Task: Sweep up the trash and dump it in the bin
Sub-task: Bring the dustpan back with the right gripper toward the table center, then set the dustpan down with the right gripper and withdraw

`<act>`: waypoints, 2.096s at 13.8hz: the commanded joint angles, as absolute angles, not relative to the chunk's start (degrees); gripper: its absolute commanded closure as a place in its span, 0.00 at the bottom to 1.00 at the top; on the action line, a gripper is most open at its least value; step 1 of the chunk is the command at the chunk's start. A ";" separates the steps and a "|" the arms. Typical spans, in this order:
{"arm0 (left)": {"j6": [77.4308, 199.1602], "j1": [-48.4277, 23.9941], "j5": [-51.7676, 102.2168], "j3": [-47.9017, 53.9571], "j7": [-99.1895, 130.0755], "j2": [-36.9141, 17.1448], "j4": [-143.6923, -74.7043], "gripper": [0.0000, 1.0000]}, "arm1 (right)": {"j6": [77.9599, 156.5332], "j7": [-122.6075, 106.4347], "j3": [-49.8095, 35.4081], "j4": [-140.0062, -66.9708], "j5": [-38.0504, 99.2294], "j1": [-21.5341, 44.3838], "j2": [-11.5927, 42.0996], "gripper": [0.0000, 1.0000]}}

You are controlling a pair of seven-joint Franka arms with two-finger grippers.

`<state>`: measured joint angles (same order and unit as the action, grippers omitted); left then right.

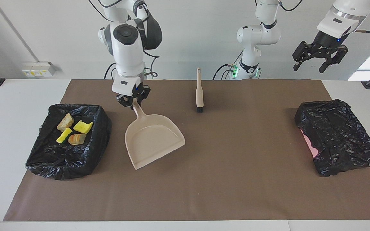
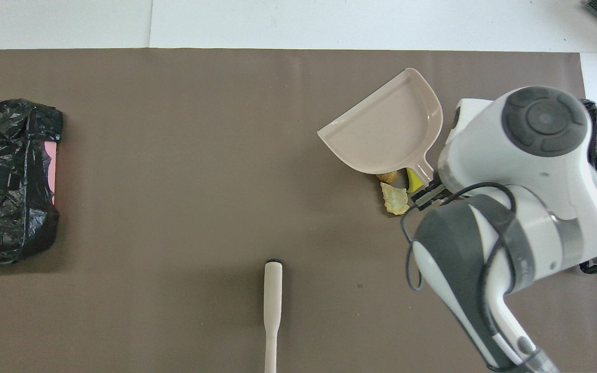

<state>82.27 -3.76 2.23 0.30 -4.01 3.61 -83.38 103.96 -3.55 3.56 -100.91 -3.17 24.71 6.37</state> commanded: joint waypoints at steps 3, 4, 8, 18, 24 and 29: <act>80.77 -3.34 2.55 0.79 -4.31 3.69 -82.53 0.00 | 113.00 16.13 4.04 -97.22 5.71 31.53 14.22 1.00; 80.77 -3.25 2.55 0.79 -4.31 3.78 -82.53 0.00 | 115.03 20.00 4.04 -95.73 5.97 32.60 16.85 1.00; 80.77 -3.08 2.55 0.62 -4.31 3.78 -82.53 0.00 | 118.46 30.22 4.04 -88.51 7.21 35.15 26.17 1.00; 80.77 -3.08 2.55 0.70 -4.31 3.78 -82.53 0.00 | 127.26 36.12 4.04 -88.68 11.60 39.11 31.81 1.00; 80.77 -3.08 2.55 0.62 -4.31 3.78 -82.53 0.00 | 126.31 35.60 4.04 -89.64 11.51 39.38 29.11 0.00; 80.77 -3.16 2.55 0.62 -4.31 3.78 -82.53 0.00 | 116.73 36.56 4.04 -97.71 12.04 40.07 15.76 0.00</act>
